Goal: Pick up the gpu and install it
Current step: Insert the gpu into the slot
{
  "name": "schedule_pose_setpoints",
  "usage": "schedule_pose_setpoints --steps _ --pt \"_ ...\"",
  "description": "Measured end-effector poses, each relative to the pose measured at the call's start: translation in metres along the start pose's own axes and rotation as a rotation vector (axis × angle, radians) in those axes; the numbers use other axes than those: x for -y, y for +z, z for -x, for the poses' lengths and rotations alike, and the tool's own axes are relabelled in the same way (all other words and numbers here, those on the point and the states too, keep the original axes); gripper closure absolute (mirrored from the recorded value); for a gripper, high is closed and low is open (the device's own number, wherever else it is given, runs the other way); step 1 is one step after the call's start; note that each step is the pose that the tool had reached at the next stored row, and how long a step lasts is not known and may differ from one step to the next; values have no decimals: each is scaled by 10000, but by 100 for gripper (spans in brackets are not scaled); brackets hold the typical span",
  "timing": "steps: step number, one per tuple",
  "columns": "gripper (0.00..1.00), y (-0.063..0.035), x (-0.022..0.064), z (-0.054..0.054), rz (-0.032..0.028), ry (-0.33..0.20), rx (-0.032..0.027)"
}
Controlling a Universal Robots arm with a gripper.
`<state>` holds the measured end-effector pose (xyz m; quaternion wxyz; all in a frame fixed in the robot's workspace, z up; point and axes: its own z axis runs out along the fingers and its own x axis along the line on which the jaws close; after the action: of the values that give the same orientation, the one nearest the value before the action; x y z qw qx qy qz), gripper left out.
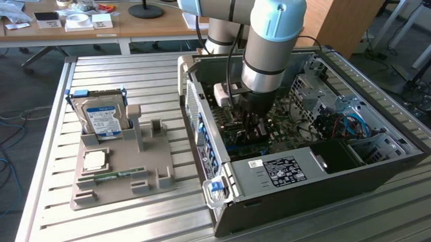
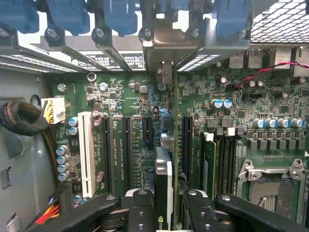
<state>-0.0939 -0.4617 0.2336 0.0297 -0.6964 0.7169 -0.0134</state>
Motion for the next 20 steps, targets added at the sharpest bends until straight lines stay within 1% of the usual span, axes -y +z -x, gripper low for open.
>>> schedule_pose_setpoints --steps 6,7,8,9,11,12,15,17,20 --pt "73 0 0 0 0 0 0" --pt "73 0 -5 1 15 6 5" --pt "72 1 -3 0 3 6 1" --pt "66 1 -3 0 -1 6 2" --pt "66 0 0 0 1 0 -1" --pt "59 0 0 0 0 0 0" --pt "59 -7 0 0 2 1 -3" --pt "59 -41 2 1 1 0 -1" --pt "59 -131 8 3 0 1 1"
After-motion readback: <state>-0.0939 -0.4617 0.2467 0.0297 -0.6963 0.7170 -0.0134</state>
